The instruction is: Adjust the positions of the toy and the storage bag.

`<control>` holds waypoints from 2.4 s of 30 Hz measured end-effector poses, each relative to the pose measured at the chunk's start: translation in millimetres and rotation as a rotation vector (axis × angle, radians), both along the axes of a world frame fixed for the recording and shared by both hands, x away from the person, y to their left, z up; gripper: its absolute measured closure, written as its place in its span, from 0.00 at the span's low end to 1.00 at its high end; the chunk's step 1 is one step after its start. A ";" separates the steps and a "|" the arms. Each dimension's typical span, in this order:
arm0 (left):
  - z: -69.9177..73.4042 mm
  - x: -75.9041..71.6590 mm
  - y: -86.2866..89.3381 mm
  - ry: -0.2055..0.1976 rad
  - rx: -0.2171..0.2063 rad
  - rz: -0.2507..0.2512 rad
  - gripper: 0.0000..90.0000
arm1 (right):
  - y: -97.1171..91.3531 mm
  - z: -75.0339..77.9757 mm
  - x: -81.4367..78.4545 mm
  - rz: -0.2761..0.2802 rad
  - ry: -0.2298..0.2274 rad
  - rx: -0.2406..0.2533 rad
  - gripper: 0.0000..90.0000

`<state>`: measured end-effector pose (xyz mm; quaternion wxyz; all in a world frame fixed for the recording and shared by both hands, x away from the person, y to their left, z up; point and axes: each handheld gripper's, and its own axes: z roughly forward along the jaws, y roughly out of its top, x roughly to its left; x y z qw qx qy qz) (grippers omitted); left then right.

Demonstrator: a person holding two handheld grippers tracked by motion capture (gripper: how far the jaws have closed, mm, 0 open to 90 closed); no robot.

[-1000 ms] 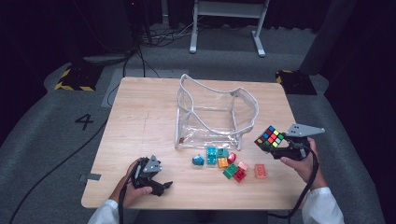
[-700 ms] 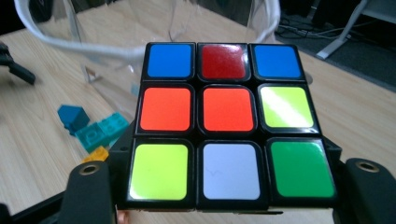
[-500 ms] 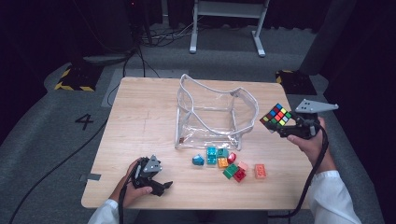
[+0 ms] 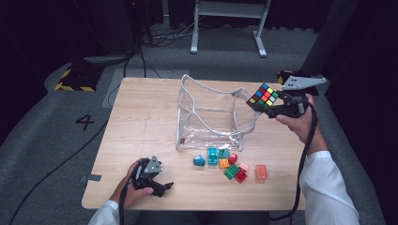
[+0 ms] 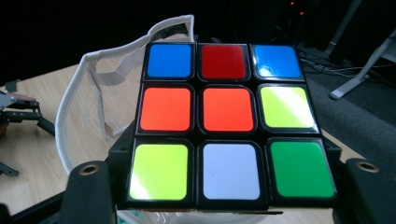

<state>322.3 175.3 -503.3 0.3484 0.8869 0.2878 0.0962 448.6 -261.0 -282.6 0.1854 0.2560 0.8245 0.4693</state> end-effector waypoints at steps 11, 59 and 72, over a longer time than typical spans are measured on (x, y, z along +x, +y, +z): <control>-0.2 0.0 0.5 0.005 0.001 -0.005 0.10 | 47.8 -17.2 22.6 0.110 0.061 -0.090 0.37; -0.3 0.1 0.5 0.003 0.001 -0.004 0.10 | 105.6 -85.2 64.5 0.137 0.485 -0.839 0.37; -0.2 0.1 0.5 0.004 0.001 -0.005 0.10 | 97.9 -84.0 58.8 0.099 0.417 -0.819 0.36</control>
